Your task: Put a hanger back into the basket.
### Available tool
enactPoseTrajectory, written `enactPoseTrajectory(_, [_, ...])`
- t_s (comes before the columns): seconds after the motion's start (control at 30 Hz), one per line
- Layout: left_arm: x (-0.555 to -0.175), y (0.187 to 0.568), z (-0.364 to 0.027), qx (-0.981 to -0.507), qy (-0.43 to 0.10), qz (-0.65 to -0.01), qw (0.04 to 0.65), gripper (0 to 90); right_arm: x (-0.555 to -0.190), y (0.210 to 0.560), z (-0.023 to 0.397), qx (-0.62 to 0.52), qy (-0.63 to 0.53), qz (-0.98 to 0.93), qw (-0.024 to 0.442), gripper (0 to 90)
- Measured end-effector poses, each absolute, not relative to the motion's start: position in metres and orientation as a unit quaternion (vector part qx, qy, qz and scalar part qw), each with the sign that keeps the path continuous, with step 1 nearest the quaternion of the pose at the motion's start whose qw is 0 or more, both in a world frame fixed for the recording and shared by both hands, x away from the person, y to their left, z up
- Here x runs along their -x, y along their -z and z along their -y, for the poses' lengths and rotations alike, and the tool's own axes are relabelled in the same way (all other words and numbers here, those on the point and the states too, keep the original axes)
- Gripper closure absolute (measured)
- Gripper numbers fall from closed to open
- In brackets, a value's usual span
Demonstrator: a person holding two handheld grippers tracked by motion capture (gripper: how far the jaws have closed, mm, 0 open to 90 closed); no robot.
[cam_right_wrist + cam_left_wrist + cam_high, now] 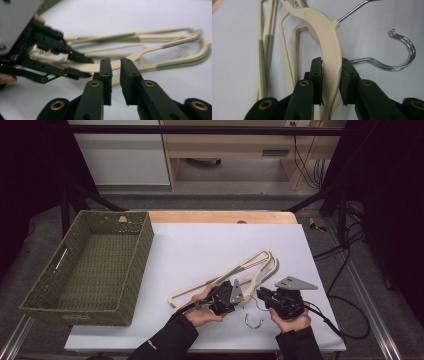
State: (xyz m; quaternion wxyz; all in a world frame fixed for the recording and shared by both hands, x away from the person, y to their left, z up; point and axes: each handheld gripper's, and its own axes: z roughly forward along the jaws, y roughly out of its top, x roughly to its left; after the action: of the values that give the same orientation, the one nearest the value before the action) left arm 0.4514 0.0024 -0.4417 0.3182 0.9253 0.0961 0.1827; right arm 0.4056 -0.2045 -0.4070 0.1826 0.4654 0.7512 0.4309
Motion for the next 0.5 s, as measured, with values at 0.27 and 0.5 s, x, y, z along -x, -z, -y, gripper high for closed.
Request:
enactPoseTrajectory(0.27, [-0.454,0.427,-0.015,-0.918,-0.186,-0.110,0.332,77.2,-0.401,0.392,0.242,-0.460,-0.488,-0.700,0.247,46.1])
enactPoseTrajectory(0.5, [-0.460,0.415,-0.027,-0.913,-0.188,-0.128,0.339,78.6,-0.404,0.398,0.257,-0.469,-0.509,-0.678,0.248,30.4])
